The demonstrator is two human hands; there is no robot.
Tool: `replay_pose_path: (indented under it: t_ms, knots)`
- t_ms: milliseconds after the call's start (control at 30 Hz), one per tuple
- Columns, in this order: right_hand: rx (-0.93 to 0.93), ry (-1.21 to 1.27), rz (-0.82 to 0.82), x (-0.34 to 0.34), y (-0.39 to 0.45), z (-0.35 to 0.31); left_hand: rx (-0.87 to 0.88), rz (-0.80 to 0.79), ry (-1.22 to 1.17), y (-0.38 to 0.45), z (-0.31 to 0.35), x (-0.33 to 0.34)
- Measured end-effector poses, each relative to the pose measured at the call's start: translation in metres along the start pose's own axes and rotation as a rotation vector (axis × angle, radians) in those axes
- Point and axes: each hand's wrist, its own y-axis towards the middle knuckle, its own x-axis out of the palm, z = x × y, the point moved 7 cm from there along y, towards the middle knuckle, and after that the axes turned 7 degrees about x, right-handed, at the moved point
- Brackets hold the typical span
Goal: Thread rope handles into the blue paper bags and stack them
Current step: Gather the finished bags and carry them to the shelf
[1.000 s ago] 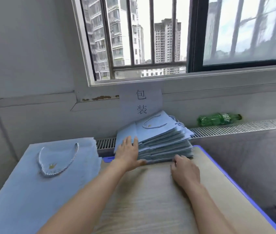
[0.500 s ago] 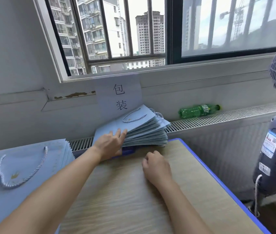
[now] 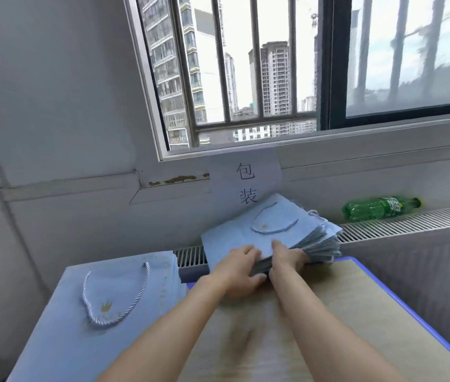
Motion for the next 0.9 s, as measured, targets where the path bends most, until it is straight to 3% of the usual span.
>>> replay_pose_path:
  t_ms: [133, 267, 367, 533, 700, 800, 900]
  knots:
    - [-0.179, -0.065, -0.108, -0.021, -0.008, -0.035, -0.139, 0.283, -0.267, -0.013, -0.008, -0.041]
    - [-0.328, -0.12, -0.376, -0.048, -0.048, -0.077, -0.309, 0.519, -0.652, -0.037, -0.013, -0.079]
    - [-0.416, -0.179, -0.611, -0.075, -0.092, -0.101, -0.324, 0.618, -1.026, -0.06, -0.012, -0.095]
    - [-0.442, -0.342, -0.953, -0.111, -0.14, -0.108, 0.011, 0.492, -1.366, -0.103, 0.016, -0.086]
    - [-0.328, -0.46, -1.04, -0.128, -0.151, -0.105, 0.1, 0.474, -1.451, -0.148, 0.041, -0.066]
    - [-0.357, -0.489, -1.064, -0.131, -0.163, -0.108, 0.105, 0.467, -1.578, -0.163, 0.057, -0.062]
    - [-0.371, -0.498, -1.063, -0.13, -0.17, -0.109, 0.095, 0.482, -1.561, -0.167, 0.066, -0.065]
